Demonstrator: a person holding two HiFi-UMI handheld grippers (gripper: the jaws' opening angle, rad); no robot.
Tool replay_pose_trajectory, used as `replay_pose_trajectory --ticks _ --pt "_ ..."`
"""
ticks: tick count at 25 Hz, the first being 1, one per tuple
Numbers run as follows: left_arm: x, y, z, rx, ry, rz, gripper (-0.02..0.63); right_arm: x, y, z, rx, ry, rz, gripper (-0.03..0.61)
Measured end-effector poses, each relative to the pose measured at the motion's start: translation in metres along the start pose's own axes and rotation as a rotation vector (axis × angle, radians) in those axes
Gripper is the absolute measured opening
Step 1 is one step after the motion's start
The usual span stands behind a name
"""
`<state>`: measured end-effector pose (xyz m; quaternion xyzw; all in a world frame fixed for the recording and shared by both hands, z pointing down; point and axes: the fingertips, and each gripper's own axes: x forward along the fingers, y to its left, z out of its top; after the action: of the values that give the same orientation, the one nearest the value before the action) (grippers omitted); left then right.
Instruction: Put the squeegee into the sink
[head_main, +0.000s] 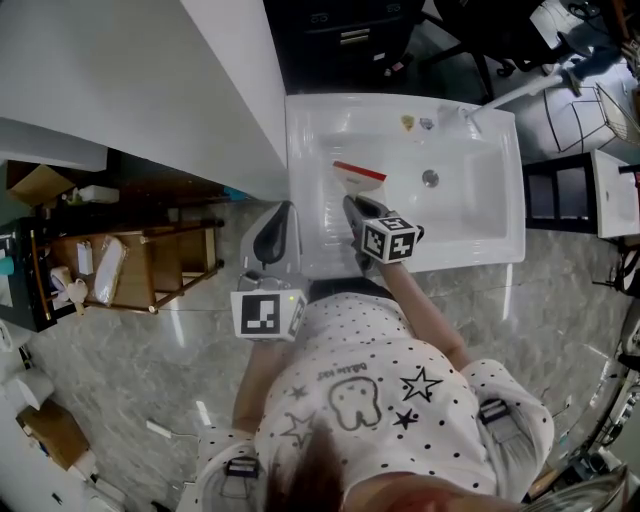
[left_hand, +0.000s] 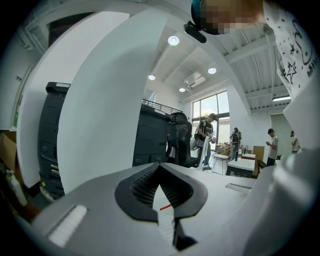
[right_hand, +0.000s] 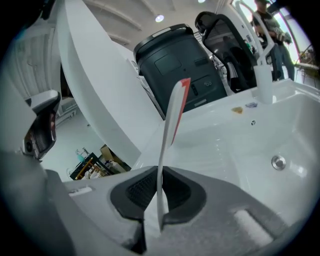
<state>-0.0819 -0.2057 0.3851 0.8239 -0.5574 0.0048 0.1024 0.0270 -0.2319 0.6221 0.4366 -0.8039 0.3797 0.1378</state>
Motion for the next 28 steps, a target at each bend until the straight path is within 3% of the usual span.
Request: replay_pose_trajectory --ticks 7,28 --pt "0.005 0.008 0.003 0.014 -0.007 0.012 -0.006 0.015 -0.005 -0.007 0.07 0.058 0.013 0.017" --pt "0.005 0.008 0.002 -0.01 -0.006 0.041 -0.006 0.034 -0.013 -0.027 0.143 0.164 0.017 0.02"
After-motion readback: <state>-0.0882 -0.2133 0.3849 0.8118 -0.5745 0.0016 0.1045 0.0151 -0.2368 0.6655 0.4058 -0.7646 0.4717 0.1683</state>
